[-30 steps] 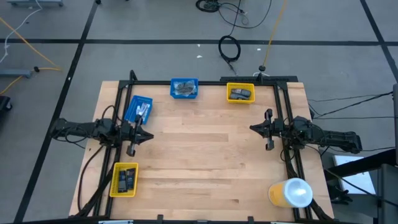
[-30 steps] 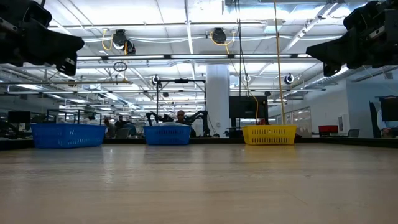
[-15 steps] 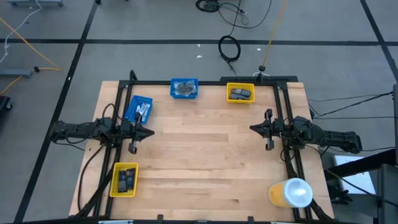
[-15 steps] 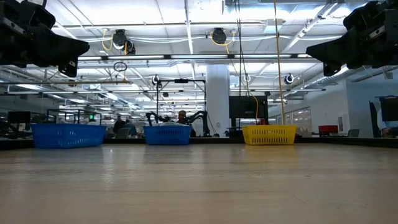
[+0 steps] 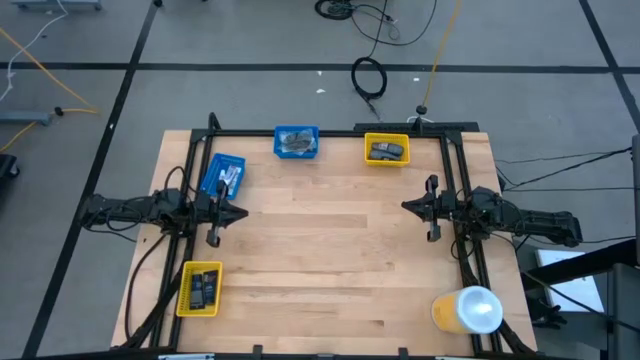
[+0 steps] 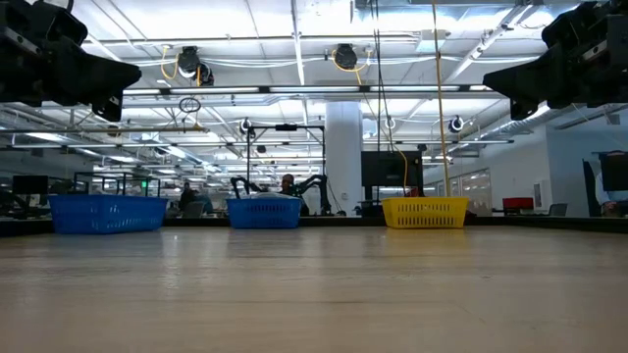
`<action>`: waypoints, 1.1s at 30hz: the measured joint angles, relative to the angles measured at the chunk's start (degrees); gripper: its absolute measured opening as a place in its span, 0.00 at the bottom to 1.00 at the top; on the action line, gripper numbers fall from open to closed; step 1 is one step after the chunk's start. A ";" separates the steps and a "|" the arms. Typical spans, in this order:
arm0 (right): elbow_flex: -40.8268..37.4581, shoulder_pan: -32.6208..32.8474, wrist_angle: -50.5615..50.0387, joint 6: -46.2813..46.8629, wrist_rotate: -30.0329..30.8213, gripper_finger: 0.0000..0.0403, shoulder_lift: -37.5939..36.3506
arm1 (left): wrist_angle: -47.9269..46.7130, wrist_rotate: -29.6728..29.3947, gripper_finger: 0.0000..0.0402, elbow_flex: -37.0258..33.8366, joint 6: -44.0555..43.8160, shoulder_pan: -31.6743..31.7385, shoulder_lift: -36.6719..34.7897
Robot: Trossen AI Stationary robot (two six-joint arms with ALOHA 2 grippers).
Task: Pick & Place Travel size toiletries
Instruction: Return to Home Position
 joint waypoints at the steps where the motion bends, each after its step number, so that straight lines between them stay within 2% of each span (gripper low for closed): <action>1: 0.00 0.00 0.00 -0.01 0.01 0.01 0.00 | 0.00 0.00 0.03 0.00 -0.02 0.00 0.00; 6: 0.00 -0.02 0.00 -0.01 0.00 0.01 0.00 | 0.00 0.00 0.01 0.00 -0.02 0.00 0.00; 16: -0.02 -0.01 -0.01 0.00 0.02 0.01 0.00 | 0.00 0.00 0.06 0.00 -0.01 0.00 0.00; 26: 0.00 -0.01 -0.02 0.01 0.00 0.01 0.00 | 0.01 0.00 0.00 0.00 -0.02 0.00 0.00; 33: 0.00 -0.01 0.00 0.00 0.00 0.01 0.00 | 0.00 0.00 0.05 0.00 -0.02 -0.02 0.00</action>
